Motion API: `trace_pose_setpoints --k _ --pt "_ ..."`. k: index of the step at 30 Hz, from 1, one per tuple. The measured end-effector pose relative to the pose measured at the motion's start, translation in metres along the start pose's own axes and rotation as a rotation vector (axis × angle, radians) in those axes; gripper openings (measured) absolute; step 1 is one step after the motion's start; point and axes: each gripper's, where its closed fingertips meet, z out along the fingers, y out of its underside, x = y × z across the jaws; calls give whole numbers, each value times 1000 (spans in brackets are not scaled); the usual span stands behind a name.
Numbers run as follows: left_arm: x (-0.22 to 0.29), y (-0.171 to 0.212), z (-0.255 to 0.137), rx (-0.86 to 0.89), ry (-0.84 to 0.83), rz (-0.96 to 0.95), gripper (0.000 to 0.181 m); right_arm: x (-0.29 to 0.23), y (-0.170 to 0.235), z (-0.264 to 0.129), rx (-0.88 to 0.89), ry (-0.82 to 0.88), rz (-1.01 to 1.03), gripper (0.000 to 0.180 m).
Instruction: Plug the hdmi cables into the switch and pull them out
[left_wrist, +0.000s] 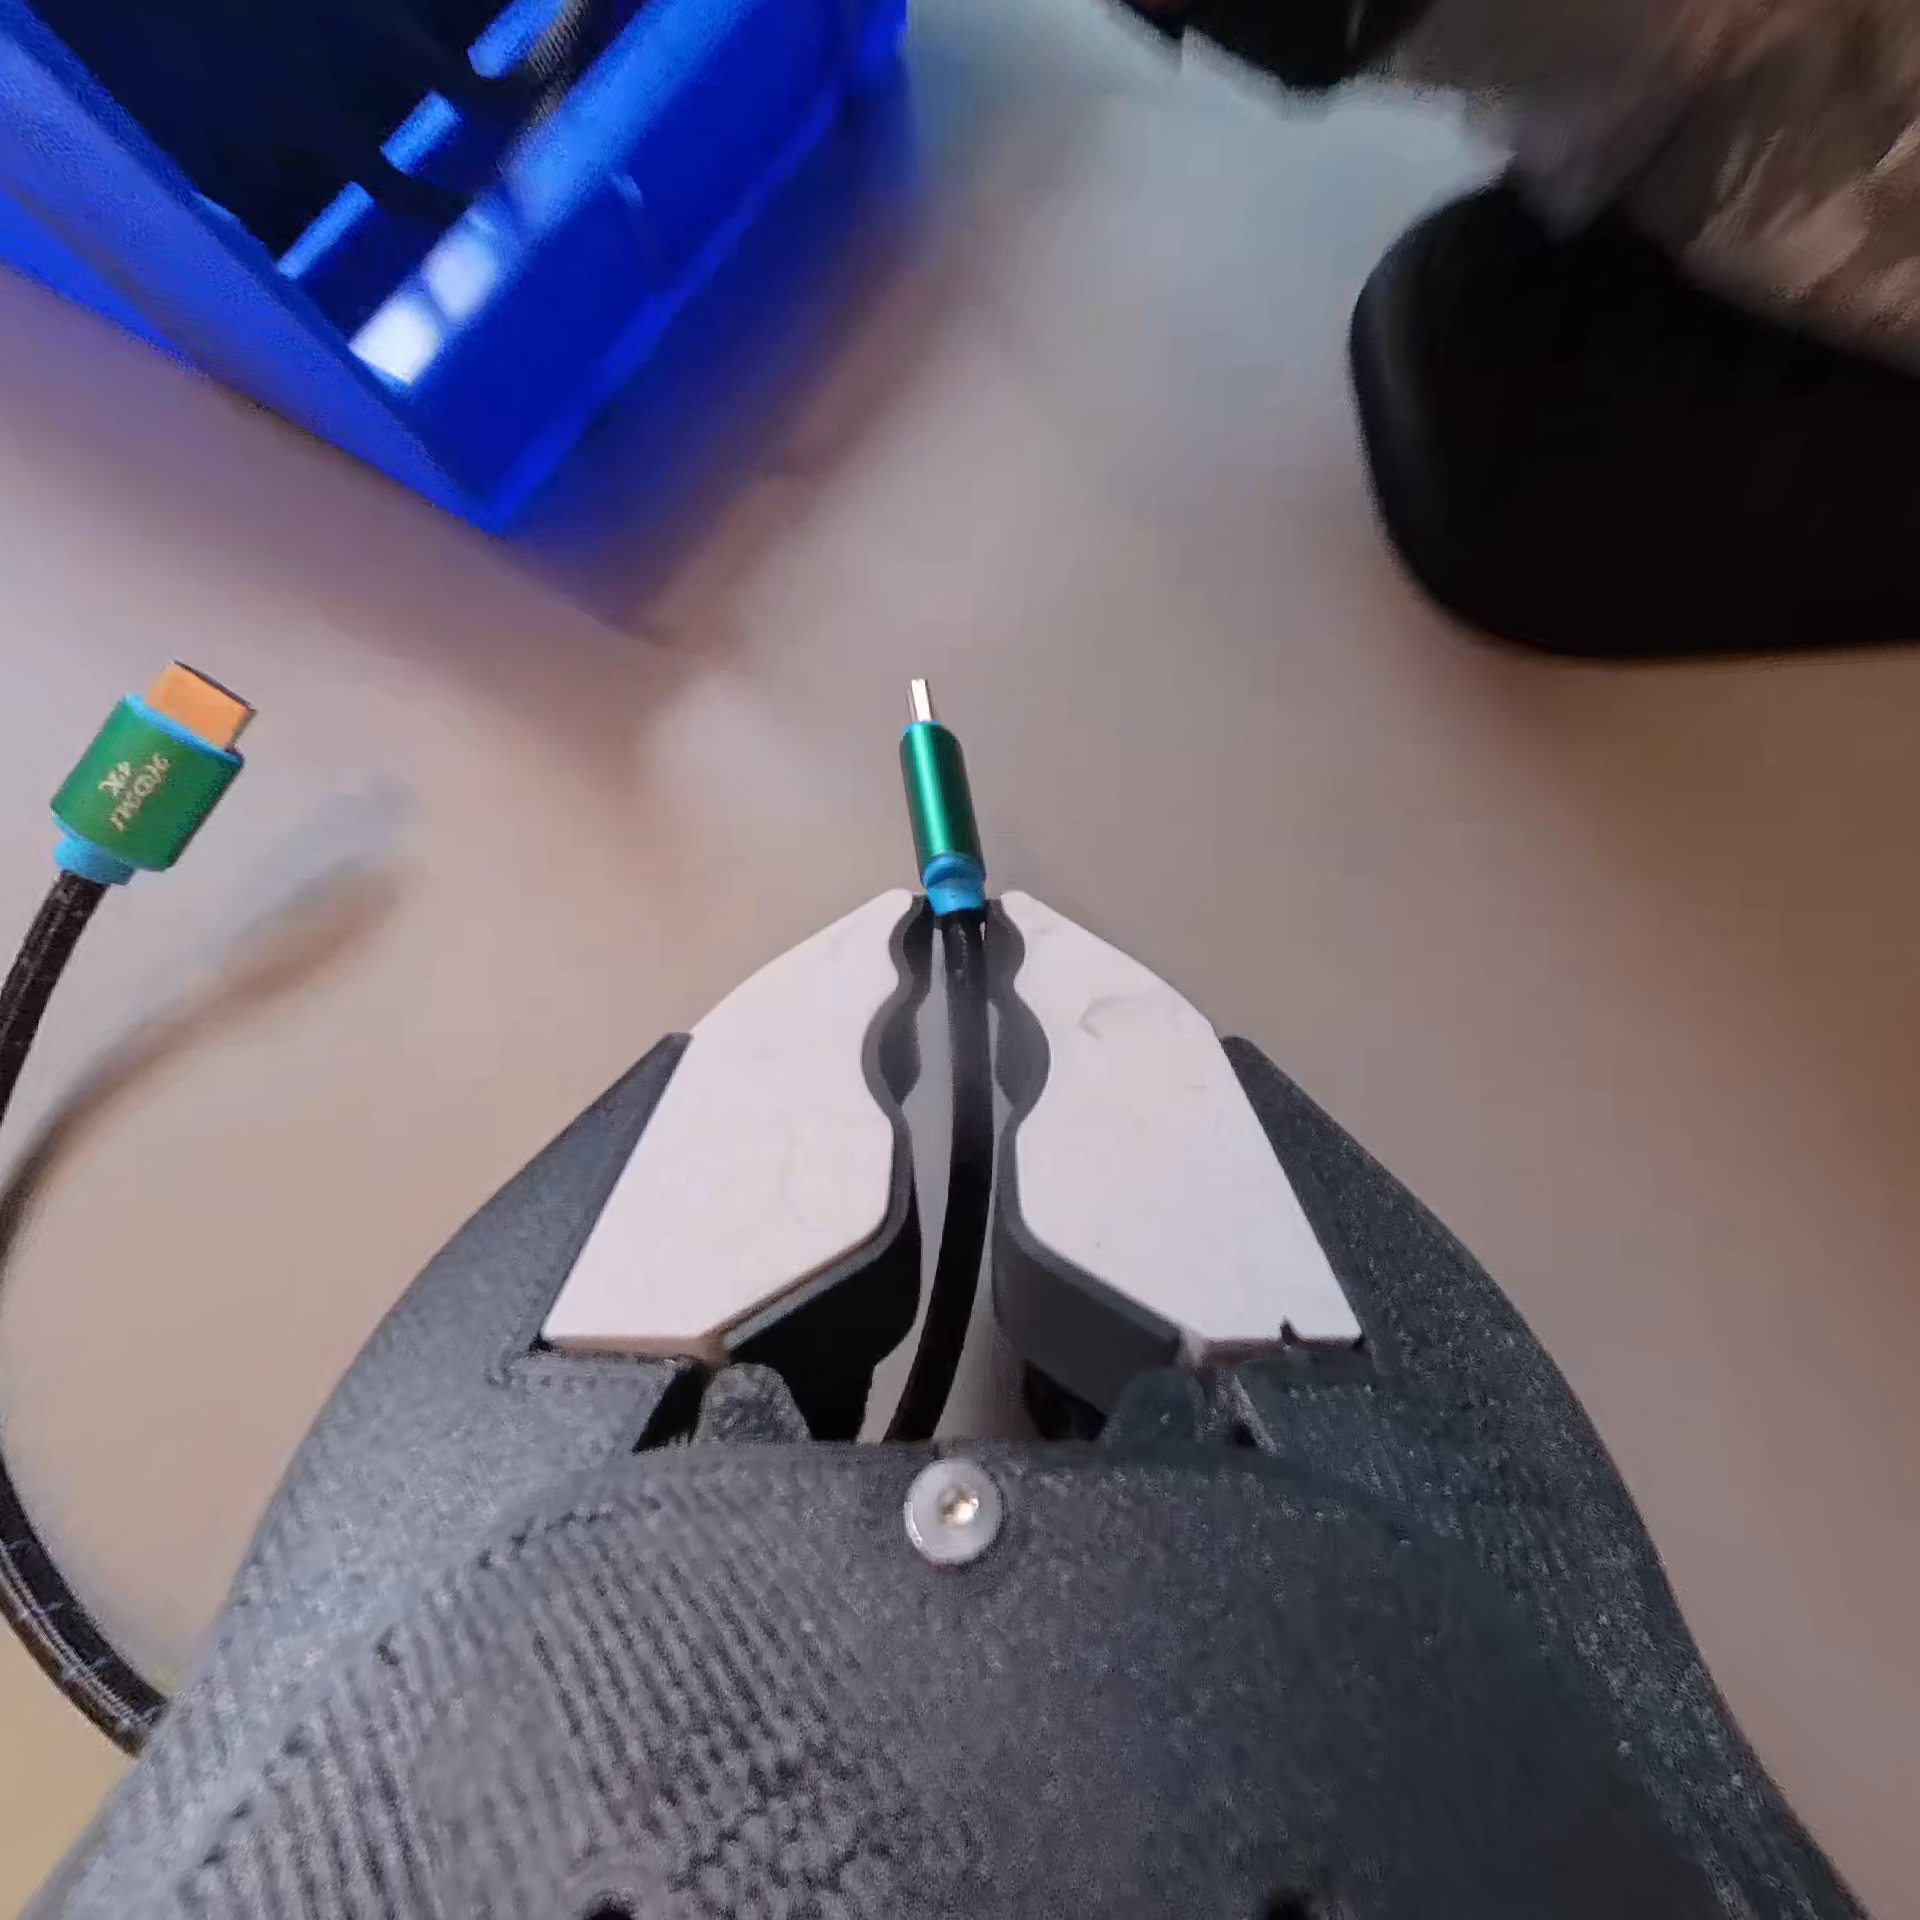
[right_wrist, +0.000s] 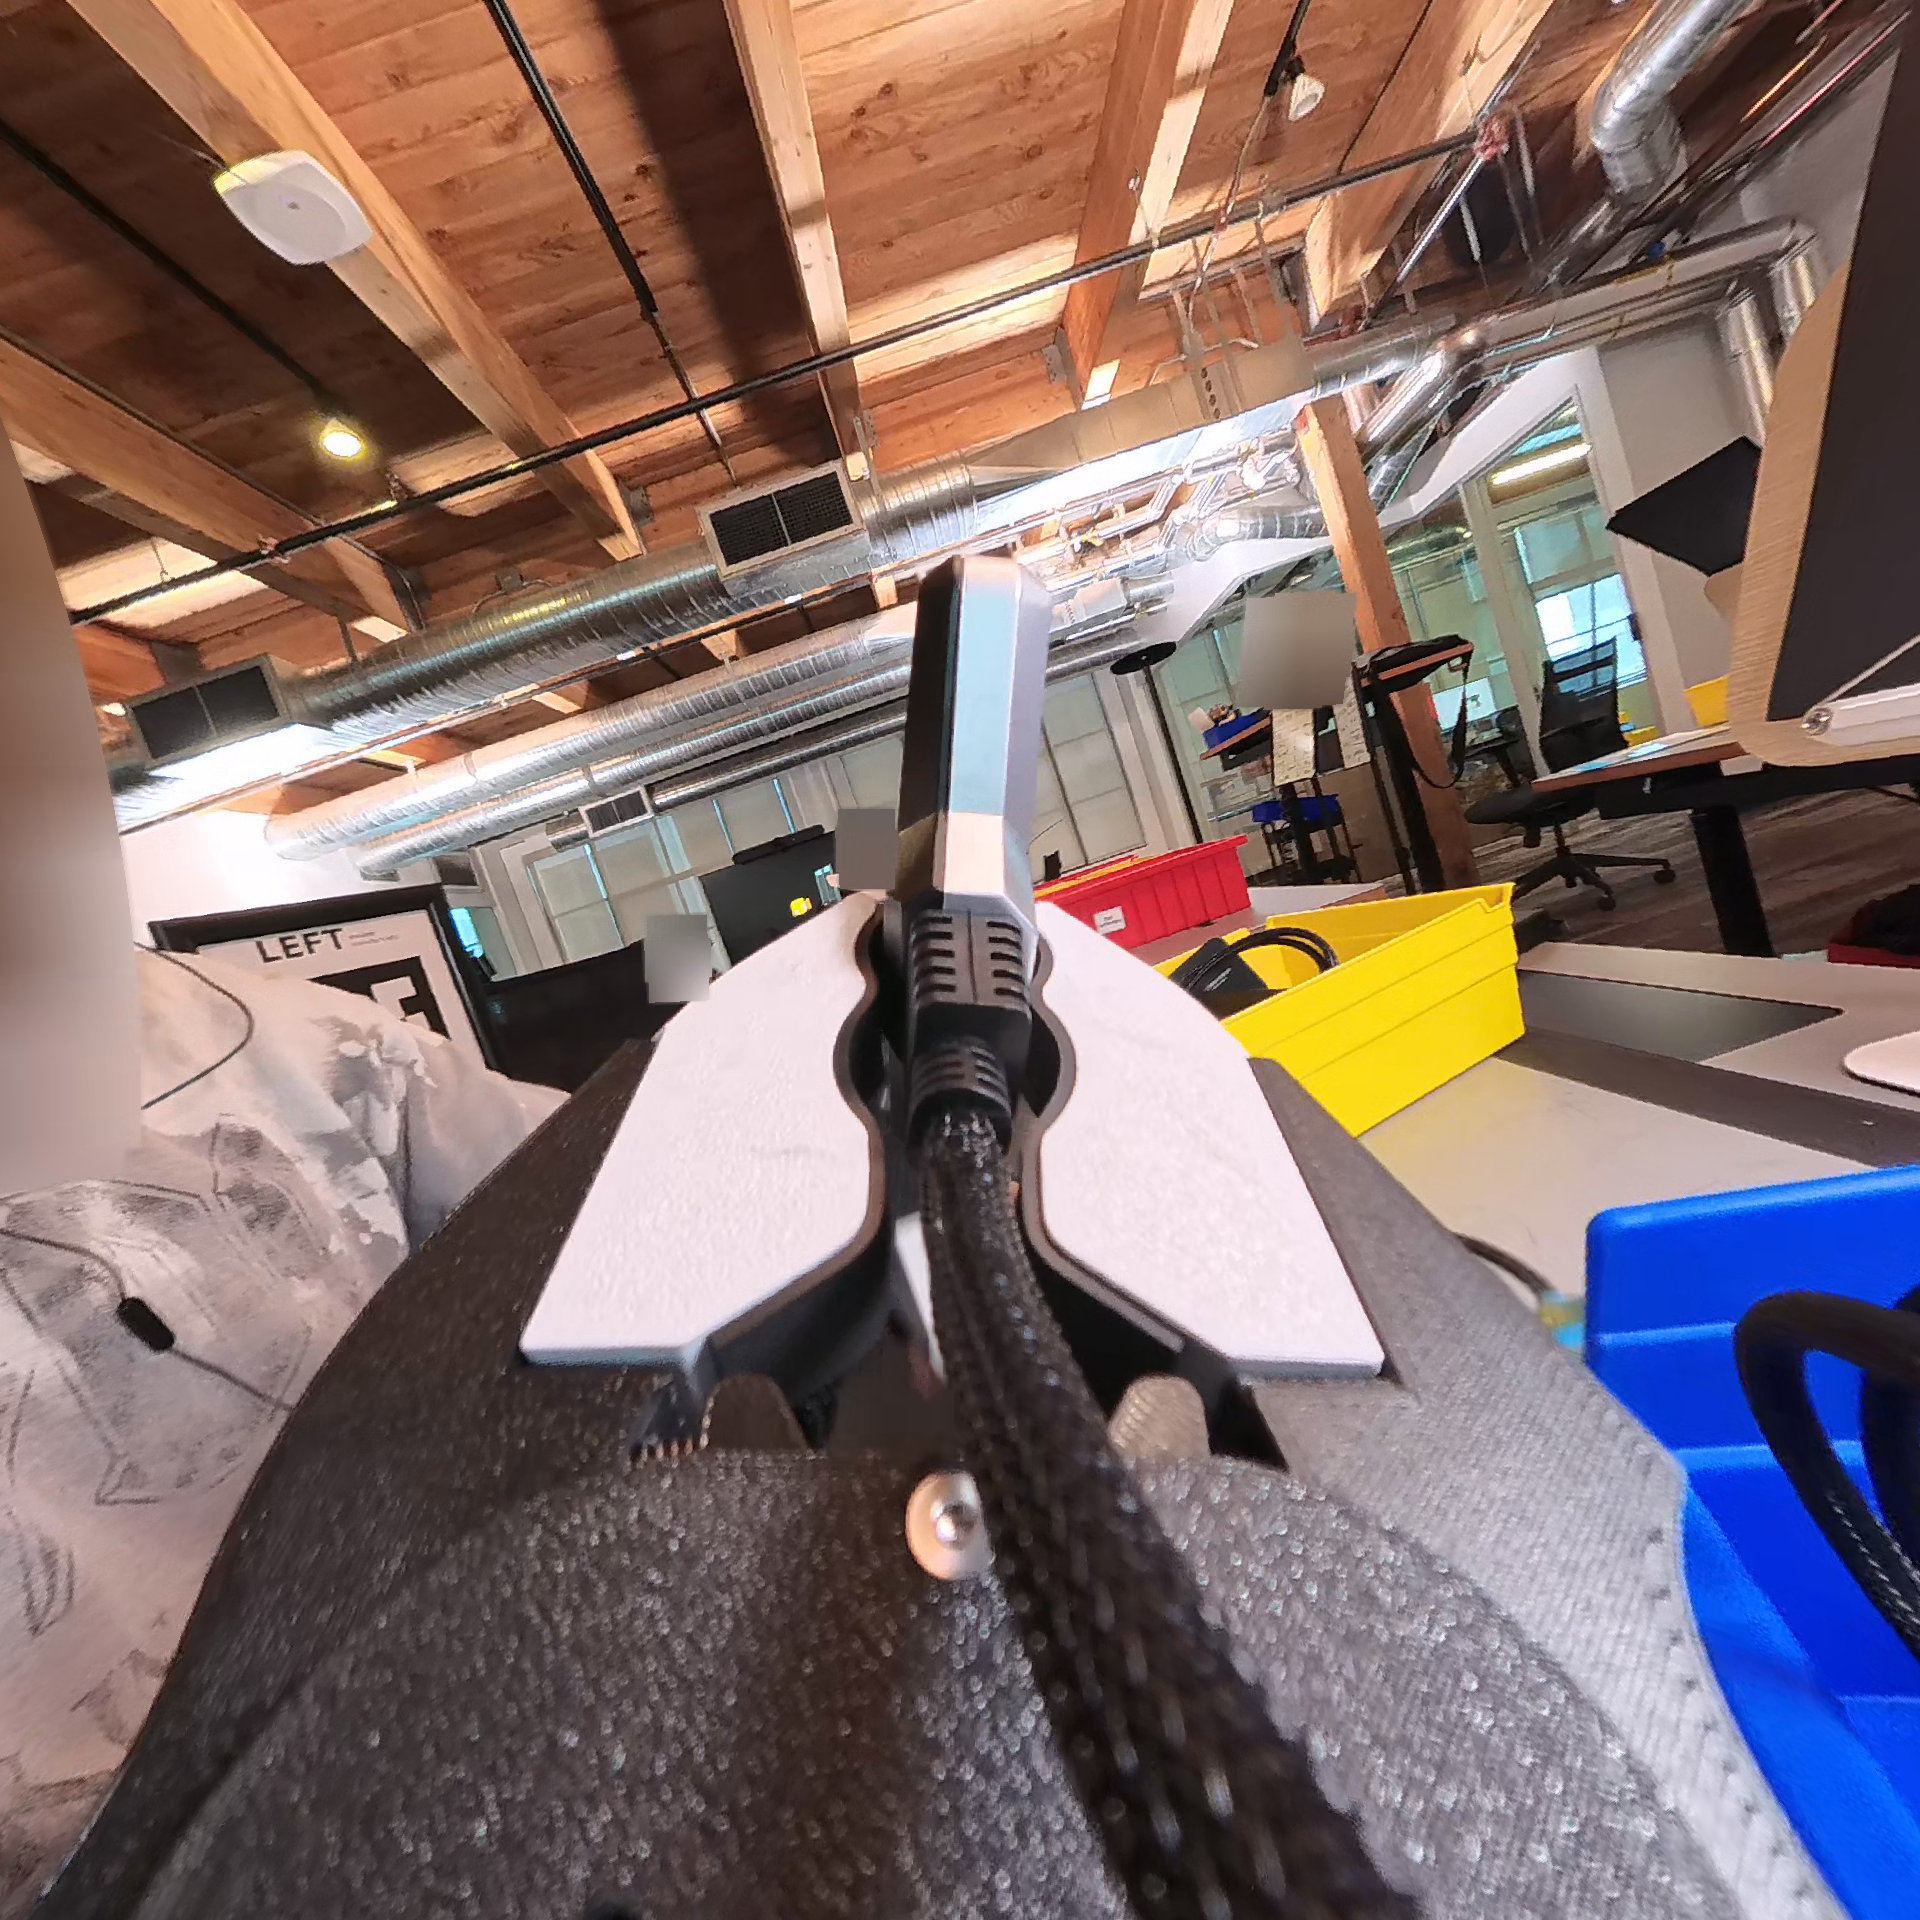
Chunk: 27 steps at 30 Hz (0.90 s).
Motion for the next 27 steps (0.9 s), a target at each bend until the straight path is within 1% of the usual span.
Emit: trace_pose_setpoints --k 1,7,10,13,16,21,27 --pt "-1 -8 -10 41 25 -35 10 0 1 0 -10 -6 1 21" --pt "7 -53 -75 261 245 -142 10 0 23 4 -121 -38 26 21" --pt "13 -65 -94 323 318 -154 10 -5 40 8 -200 -80 52 21" --pt "21 -62 -95 321 313 -118 10 -11 57 13 -273 -114 66 21" --pt "28 -55 -91 292 290 -79 10 -14 68 17 -307 -146 97 21" --pt "28 -41 -83 225 270 -58 10 -11 77 17 -349 -135 93 21" --pt "31 -34 -80 203 316 -55 10 -9 83 15 -387 -116 84 21"
